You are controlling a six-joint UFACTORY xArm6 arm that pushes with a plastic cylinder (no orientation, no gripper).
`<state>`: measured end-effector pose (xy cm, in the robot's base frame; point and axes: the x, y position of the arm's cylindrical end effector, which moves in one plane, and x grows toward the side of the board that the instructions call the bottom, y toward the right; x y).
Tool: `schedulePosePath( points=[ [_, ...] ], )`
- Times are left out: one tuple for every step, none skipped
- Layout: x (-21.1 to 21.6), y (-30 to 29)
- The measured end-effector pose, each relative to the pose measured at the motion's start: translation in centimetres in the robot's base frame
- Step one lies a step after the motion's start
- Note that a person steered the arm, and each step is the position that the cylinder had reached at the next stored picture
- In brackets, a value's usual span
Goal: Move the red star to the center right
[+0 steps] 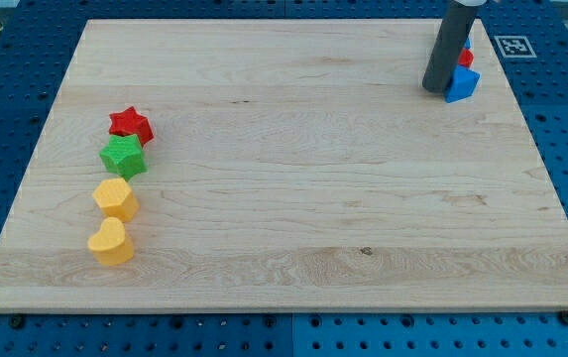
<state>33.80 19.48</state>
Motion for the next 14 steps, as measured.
schedulePosePath(
  points=[
    [1.1,0.0],
    [1.4,0.0],
    [1.4,0.0],
    [1.4,0.1],
    [1.4,0.8],
    [1.4,0.7],
    [2.7,-2.9],
    [4.2,-11.5],
    [3.7,-22.9],
    [2.5,-34.0],
    [2.4,-43.9],
    [4.1,-47.3],
    [5.4,-47.2],
    [7.7,-46.9]
  ],
)
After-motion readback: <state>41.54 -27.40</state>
